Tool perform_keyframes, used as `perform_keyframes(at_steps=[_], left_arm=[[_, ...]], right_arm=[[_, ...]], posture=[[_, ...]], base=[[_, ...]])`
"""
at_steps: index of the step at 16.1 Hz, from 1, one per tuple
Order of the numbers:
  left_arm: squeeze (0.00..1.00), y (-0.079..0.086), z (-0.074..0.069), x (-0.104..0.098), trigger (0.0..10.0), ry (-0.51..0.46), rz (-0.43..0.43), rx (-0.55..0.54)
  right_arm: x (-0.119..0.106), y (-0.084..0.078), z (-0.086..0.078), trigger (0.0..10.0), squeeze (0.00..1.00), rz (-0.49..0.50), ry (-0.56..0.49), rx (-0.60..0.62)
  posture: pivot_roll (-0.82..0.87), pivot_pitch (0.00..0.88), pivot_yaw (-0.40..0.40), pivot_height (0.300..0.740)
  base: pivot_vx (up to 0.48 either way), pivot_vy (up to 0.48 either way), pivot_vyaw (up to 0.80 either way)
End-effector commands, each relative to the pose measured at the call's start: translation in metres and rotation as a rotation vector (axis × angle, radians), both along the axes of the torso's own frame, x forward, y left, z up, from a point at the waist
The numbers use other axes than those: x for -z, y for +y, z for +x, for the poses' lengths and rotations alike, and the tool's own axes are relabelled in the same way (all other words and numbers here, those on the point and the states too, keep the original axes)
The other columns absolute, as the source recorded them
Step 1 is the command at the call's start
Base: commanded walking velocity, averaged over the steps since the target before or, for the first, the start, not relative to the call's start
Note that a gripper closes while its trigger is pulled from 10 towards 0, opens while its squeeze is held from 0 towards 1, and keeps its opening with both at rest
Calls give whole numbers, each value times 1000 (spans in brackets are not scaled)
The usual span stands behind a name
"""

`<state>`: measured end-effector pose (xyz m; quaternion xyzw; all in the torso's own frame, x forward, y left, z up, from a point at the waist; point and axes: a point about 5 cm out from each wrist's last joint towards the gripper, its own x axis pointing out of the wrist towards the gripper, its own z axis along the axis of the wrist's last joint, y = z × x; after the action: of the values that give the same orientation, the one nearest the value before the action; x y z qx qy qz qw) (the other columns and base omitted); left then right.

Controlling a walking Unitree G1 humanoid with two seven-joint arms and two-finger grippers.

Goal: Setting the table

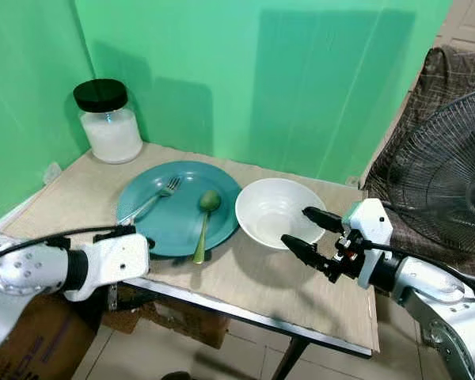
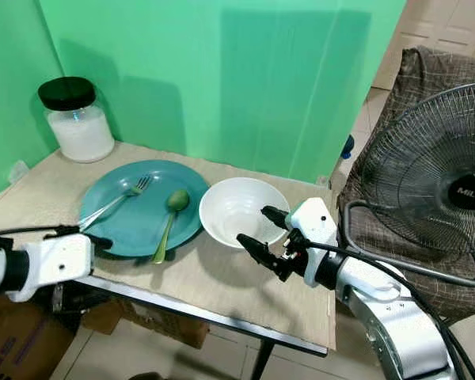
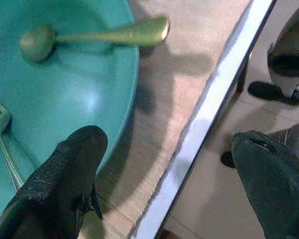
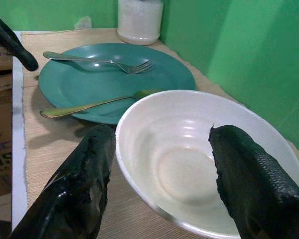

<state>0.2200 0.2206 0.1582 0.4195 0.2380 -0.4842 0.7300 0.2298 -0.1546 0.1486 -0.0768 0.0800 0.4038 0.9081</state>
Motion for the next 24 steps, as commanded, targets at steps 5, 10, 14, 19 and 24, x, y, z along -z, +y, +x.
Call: perform_keyframes(at_steps=[5, 10, 14, 19, 24], left_arm=[[0, 12, 17, 14, 10000, -128, 108, -44], [0, 13, 31, 23, 0, -230, 116, -26], [0, 16, 37, 28, 0, -279, 118, -26], [0, 12, 43, 32, 0, -364, 90, -16], [0, 11, 49, 32, 0, -421, 66, -20]], right_arm=[[-5, 2, -16, 10000, 0, -3, 34, -147], [-6, -1, -24, 10000, 0, -14, 74, -223], [-4, -2, -26, 10000, 0, -7, 82, -231], [-2, 0, -25, 10000, 0, -2, 84, -244], [-3, -2, -25, 10000, 0, -4, 86, -254]], posture=[[86, 0, -20, 740], [78, 0, -18, 740], [79, 0, -19, 740], [81, 0, -26, 740], [78, 0, -27, 740]], base=[[0, 0, 0], [0, 0, 0], [0, 0, 0], [0, 0, 0], [0, 0, 0]])
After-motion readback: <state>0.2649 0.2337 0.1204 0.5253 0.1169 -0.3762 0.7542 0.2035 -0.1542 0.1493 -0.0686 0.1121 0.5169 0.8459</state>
